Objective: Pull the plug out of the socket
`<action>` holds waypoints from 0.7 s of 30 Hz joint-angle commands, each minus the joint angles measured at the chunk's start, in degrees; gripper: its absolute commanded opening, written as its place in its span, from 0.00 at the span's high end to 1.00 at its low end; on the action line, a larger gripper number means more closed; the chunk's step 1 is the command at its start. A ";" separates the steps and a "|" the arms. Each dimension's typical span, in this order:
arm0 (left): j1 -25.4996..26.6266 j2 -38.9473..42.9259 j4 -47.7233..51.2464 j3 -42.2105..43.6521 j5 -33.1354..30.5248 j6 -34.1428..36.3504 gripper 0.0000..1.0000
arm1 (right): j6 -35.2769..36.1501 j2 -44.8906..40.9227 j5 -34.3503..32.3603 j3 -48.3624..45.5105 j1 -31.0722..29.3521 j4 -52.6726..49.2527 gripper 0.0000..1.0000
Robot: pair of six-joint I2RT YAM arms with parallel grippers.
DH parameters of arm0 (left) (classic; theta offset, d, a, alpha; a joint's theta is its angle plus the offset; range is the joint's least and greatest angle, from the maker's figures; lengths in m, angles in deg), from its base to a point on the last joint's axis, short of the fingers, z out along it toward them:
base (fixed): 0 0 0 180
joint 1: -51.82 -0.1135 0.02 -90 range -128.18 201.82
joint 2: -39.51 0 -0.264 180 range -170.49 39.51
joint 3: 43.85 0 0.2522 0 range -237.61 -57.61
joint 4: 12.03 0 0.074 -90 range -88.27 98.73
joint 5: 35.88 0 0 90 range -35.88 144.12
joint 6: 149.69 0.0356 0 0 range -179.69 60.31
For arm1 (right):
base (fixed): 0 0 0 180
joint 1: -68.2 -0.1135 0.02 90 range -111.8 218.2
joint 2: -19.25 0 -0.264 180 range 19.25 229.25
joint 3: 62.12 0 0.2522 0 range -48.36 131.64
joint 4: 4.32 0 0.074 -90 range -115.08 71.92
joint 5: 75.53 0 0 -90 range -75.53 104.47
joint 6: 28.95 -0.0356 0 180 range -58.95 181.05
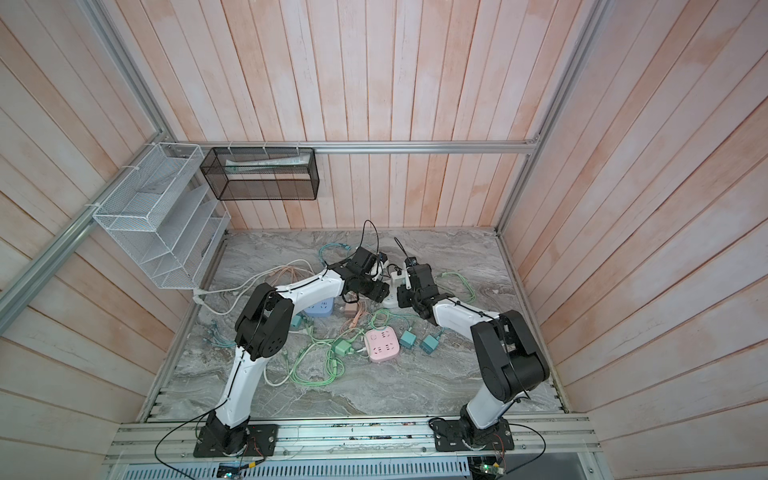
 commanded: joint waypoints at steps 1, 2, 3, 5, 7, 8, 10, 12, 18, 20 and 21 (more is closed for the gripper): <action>-0.16 -3.27 4.81 2.76 -3.63 1.68 0.19 | -2.54 -1.71 4.45 -1.95 2.12 2.61 1.00; -0.16 -3.21 4.77 2.79 -3.50 1.63 0.19 | -2.73 -1.78 5.07 -2.38 2.66 2.74 1.00; -0.13 -3.21 4.73 2.86 -3.51 1.60 0.19 | -2.75 -1.88 5.72 -2.79 3.15 2.83 1.00; -0.15 -3.06 4.55 2.89 -3.41 1.60 0.19 | -2.88 -1.93 6.50 -3.28 4.01 2.66 1.00; -0.16 -3.03 4.60 2.86 -3.44 1.60 0.19 | -3.65 -2.07 7.86 -3.98 5.03 2.94 1.00; -0.16 -3.00 4.50 2.90 -3.37 1.60 0.19 | -4.20 -2.15 8.84 -4.49 5.73 3.36 1.00; -0.18 -3.03 4.51 2.89 -3.34 1.64 0.19 | -5.26 -2.50 10.42 -5.49 6.89 4.21 1.00; -0.16 -3.03 4.44 2.92 -3.32 1.62 0.19 | -5.61 -2.52 10.88 -6.21 7.60 4.33 1.00; -0.16 -2.94 4.46 3.02 -3.40 1.68 0.19 | -6.39 -2.13 12.91 -7.66 9.49 3.82 1.00; -0.15 -2.99 4.51 3.06 -3.41 1.68 0.19 | -6.88 -1.63 13.86 -7.58 10.30 3.08 0.97; -0.16 -2.95 4.47 3.03 -3.41 1.69 0.19 | -6.99 -1.31 14.08 -7.44 10.60 2.59 0.94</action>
